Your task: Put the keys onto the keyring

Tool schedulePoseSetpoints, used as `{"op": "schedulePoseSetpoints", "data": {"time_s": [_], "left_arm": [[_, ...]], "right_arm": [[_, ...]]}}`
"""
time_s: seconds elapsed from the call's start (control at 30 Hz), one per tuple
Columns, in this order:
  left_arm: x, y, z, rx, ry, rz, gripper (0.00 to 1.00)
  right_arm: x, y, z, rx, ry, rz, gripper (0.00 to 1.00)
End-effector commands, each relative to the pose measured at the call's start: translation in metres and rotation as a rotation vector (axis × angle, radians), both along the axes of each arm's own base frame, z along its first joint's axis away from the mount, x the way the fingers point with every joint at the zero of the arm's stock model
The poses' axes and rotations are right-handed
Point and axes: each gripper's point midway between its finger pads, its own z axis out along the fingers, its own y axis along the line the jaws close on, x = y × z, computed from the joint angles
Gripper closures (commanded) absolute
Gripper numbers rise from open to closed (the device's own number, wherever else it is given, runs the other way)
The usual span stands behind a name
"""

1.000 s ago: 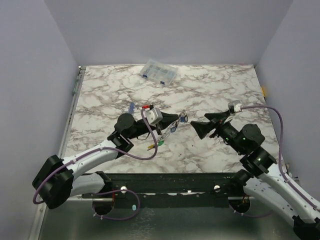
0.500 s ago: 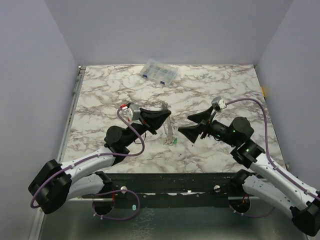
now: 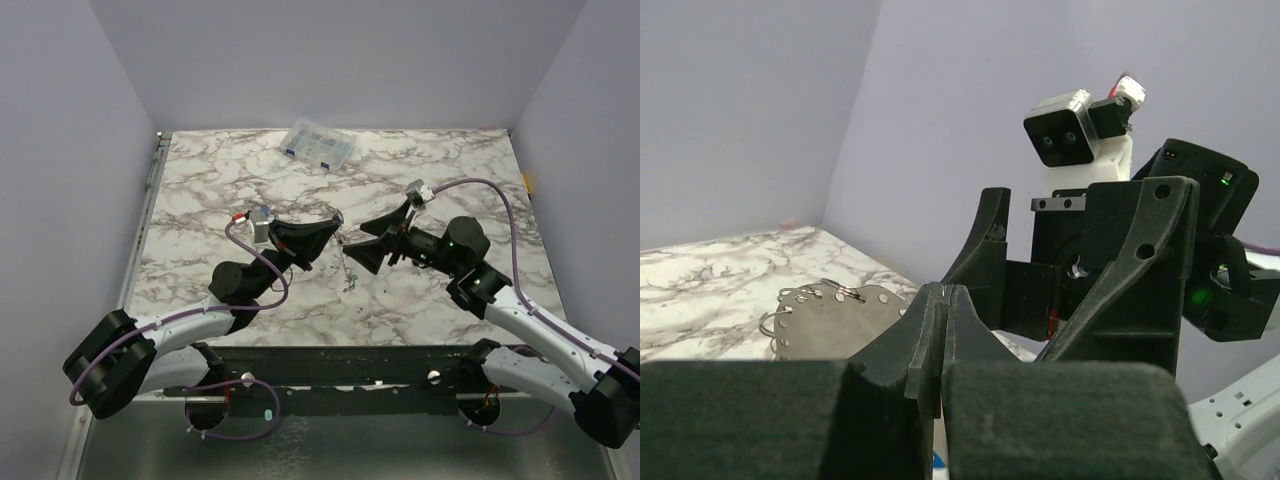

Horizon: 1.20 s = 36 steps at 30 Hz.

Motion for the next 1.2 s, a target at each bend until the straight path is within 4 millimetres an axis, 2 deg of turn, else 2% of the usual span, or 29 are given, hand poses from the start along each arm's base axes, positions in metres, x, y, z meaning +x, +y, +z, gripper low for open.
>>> {"op": "schedulePoseSetpoints", "data": {"time_s": [0.0,0.27,0.37,0.43,0.63,0.67,0.73,0.77,0.87,0.93,1.17], "left_arm": [[-0.005,0.005,0.025,-0.105,-0.037,0.002,1.00],[-0.008,-0.007,0.021,-0.110,-0.036,-0.008,1.00],[-0.009,-0.011,0.021,-0.113,-0.037,-0.013,1.00],[-0.009,-0.013,0.022,-0.117,-0.037,-0.015,1.00],[-0.010,-0.017,0.022,-0.129,-0.036,-0.022,1.00],[-0.010,-0.018,0.022,-0.131,-0.036,-0.023,1.00],[-0.010,-0.018,0.023,-0.138,-0.034,-0.018,1.00],[-0.009,-0.018,0.023,-0.140,-0.035,-0.016,1.00],[-0.008,-0.019,0.023,-0.143,-0.033,-0.009,1.00],[-0.008,-0.021,0.022,-0.142,-0.031,-0.013,1.00],[0.003,-0.015,0.022,-0.171,0.000,0.049,1.00]], "right_arm": [[0.000,0.008,0.029,0.047,-0.062,0.041,0.01],[0.012,0.013,0.022,0.010,-0.065,0.025,0.10],[0.015,0.015,0.016,-0.011,-0.056,0.026,0.18],[0.016,0.016,0.011,-0.024,-0.049,0.028,0.26],[0.019,0.015,0.003,-0.055,-0.050,0.022,0.61],[0.018,0.015,0.001,-0.063,-0.049,0.028,0.65],[0.017,0.015,-0.002,-0.076,-0.044,0.033,0.66],[0.017,0.015,-0.004,-0.085,-0.038,0.035,0.63],[0.016,0.016,-0.010,-0.114,-0.021,0.048,0.43],[0.016,0.014,-0.013,-0.125,-0.011,0.042,0.38],[0.014,0.010,-0.021,-0.166,-0.006,0.031,0.34]]}}
